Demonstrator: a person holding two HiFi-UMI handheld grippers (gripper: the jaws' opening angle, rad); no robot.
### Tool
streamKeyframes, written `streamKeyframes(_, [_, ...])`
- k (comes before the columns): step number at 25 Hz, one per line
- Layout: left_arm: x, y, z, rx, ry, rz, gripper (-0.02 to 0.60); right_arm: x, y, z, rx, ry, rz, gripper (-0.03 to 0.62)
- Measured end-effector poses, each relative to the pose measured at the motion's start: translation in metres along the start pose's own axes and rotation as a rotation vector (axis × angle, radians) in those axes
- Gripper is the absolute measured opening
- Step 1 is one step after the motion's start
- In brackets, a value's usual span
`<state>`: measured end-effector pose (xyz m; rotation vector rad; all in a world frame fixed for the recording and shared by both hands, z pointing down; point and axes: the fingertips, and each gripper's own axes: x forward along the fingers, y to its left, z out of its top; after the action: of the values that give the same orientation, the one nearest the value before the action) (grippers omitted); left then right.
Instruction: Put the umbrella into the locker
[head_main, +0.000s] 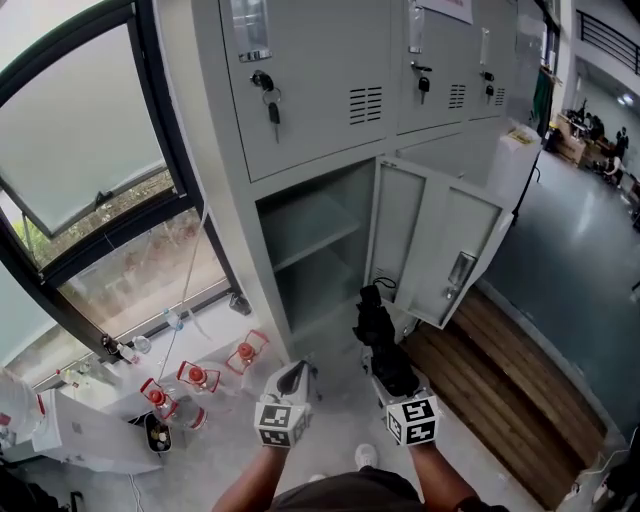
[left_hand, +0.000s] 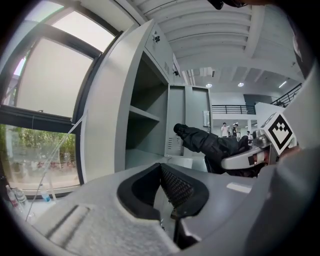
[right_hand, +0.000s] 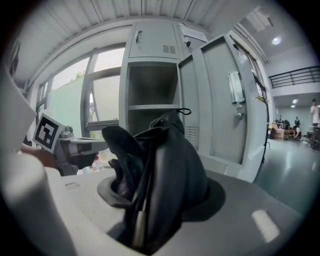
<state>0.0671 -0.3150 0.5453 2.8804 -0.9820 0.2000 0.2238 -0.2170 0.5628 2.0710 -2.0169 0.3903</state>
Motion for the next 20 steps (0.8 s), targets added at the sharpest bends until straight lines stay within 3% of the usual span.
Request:
streamKeyframes(10, [0.022, 0.017, -0.002, -0.024, 0.002, 0.176, 0.005, 0.055, -0.022, 0.011, -0.051, 0.020, 0.161, 0.250])
streamKeyframes(20, [0.009, 0.034, -0.007, -0.031, 0.015, 0.359, 0.004, 0.094, -0.021, 0.024, -0.073, 0.014, 0.304, 0.250])
